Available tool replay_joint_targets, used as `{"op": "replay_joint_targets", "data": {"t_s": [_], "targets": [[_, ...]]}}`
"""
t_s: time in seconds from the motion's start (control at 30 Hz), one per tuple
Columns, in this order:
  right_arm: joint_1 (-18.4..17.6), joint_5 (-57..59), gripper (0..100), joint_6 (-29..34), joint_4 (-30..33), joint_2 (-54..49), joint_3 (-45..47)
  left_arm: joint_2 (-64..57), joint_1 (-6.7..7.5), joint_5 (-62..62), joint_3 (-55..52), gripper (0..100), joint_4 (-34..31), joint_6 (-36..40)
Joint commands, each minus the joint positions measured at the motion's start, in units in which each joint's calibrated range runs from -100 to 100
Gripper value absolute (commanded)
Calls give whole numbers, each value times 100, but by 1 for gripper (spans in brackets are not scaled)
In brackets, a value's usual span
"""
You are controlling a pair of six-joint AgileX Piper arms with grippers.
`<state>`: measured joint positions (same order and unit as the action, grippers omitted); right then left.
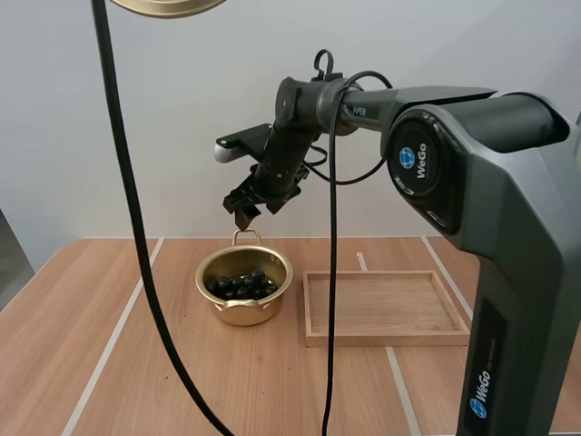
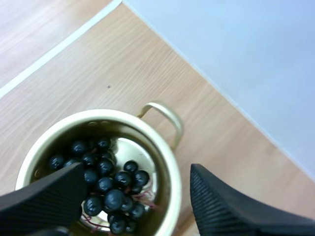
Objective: Open the pot, put the grape inside, and close it
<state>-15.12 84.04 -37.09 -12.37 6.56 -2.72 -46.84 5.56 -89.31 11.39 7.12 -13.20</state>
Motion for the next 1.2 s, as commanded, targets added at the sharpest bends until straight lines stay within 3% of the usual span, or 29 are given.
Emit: {"op": "replay_joint_targets", "data": {"t_s": [0.0, 0.43, 0.53, 0.63, 0.67, 0.9, 1.17], "targets": [[97, 38, 100, 216, 484, -421, -65, -18, 14, 116, 46, 0, 29, 13], [1213, 329, 99, 355, 592, -1681, 350, 273, 14, -312, 30, 0, 116, 104], [1459, 329, 59, 342, 581, -2023, 576, 391, 14, -404, -134, 0, 127, 117], [1658, 310, 10, 334, 536, -2379, 810, 491, 14, -404, -441, 0, 214, 117], [1719, 271, 0, 331, 536, -2502, 890, 509, 14, -404, -566, 0, 245, 117], [2002, 214, 0, 301, 523, -3283, 1367, 693, 14, 79, -1681, 0, 346, 117], [2026, -368, 0, 249, 495, -4105, 2316, 764, 14, 1151, -2930, 0, 346, 117]]}}
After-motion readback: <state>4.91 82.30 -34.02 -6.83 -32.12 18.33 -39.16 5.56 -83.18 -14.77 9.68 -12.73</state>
